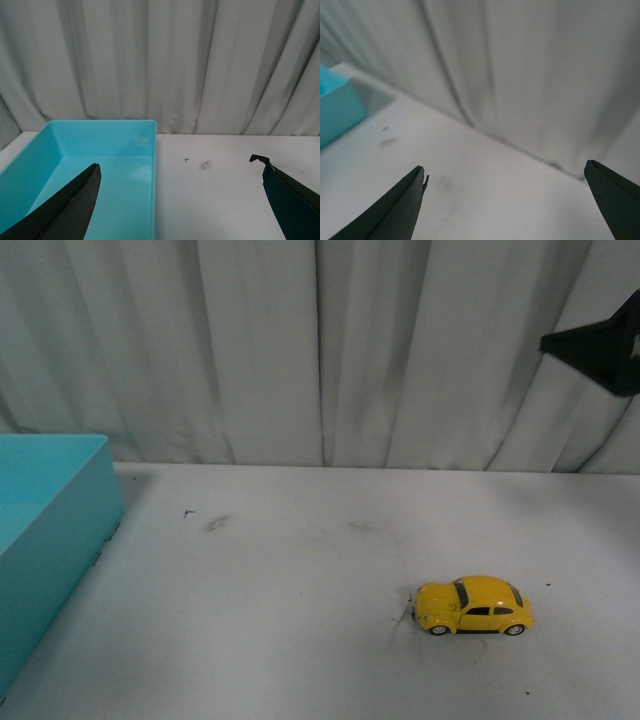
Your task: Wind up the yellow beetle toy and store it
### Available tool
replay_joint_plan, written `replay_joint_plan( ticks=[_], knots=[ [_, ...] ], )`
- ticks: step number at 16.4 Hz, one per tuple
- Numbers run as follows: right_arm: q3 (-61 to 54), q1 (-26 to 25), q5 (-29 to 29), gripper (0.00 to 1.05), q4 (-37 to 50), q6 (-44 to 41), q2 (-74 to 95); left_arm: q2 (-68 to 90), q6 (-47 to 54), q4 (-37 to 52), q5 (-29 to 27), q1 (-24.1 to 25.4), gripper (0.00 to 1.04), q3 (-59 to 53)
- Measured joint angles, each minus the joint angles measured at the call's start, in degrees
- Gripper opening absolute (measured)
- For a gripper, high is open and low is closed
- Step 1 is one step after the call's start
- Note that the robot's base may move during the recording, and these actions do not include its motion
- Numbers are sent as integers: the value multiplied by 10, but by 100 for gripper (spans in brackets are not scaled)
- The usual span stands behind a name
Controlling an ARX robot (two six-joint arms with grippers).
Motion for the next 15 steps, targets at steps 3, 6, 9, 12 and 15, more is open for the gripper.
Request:
replay_joint_plan(
  ticks=[3,6,9,12,15],
  knots=[
    [10,26,-129,98,-210,-214,27,0,0,0,0,0,98,0],
    [38,37,-152,98,-393,-456,83,0,0,0,0,0,98,0],
    [75,36,-150,98,-431,-606,127,0,0,0,0,0,98,0],
    [144,40,-141,98,-487,-669,185,0,0,0,0,0,98,0],
    [187,47,-130,98,-554,-736,228,0,0,0,0,0,98,0]
  ],
)
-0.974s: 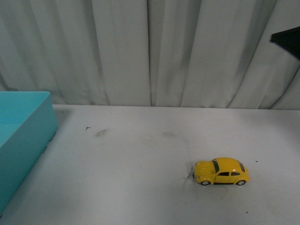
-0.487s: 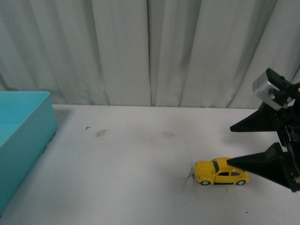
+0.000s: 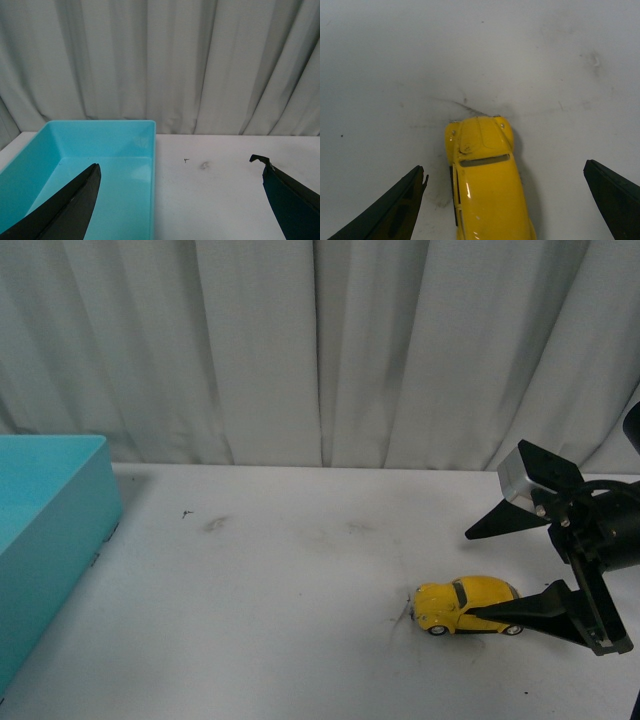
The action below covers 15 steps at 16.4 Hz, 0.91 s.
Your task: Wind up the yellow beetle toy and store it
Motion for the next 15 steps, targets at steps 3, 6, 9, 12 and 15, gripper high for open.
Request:
replay_joint_plan(
  ticks=[3,6,9,12,15],
  knots=[
    [42,5,21,98,-52,-59,38,0,0,0,0,0,98,0],
    [61,9,32,98,-82,-99,56,0,0,0,0,0,98,0],
    [60,16,43,90,-74,-111,56,0,0,0,0,0,98,0],
    [57,19,44,55,-66,-119,56,0,0,0,0,0,98,0],
    [57,19,39,41,-69,-121,56,0,0,0,0,0,98,0]
  ],
)
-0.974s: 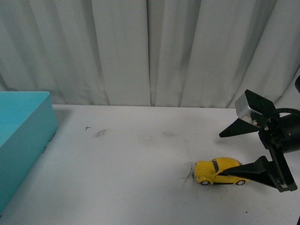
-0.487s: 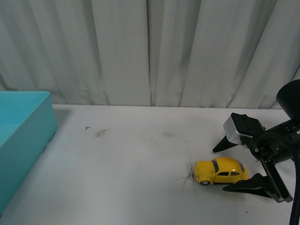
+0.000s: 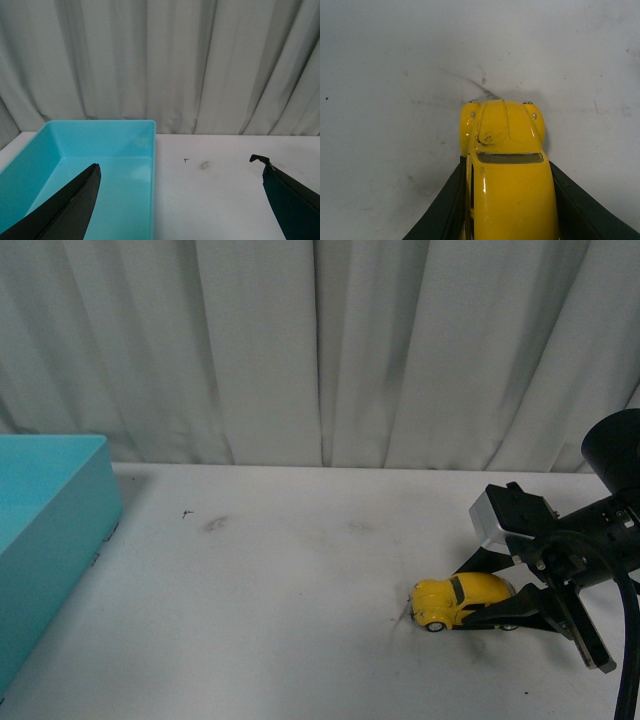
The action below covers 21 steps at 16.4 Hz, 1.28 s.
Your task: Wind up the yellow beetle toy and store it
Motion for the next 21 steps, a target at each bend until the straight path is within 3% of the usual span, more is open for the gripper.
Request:
replay_joint_plan(
  ticks=[8,12,21],
  knots=[
    [-20,-40,-19,41,-7,-32,0,0,0,0,0,0,98,0],
    [-58,-111,-35,41,-1,-63,-9,0,0,0,0,0,98,0],
    [-117,-175,-35,41,-21,-80,-37,0,0,0,0,0,98,0]
  ],
)
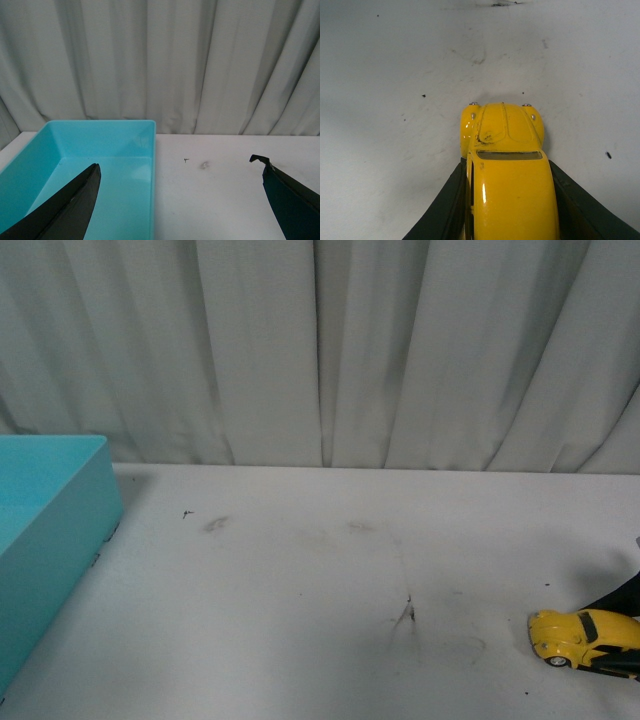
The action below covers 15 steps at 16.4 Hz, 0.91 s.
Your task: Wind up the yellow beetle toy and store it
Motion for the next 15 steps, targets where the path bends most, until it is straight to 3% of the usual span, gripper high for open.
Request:
replay_joint_plan(
  ticks=[6,8,11,15],
  knots=[
    [-29,-16,3,44,-10,-5,-17,0,0,0,0,0,98,0],
    [-35,-16,17,69,-8,-3,-16,0,0,0,0,0,98,0],
    [-36,-15,16,98,-7,-3,-16,0,0,0,0,0,98,0],
    [-36,-15,14,98,-3,-3,-16,0,0,0,0,0,98,0]
  ],
)
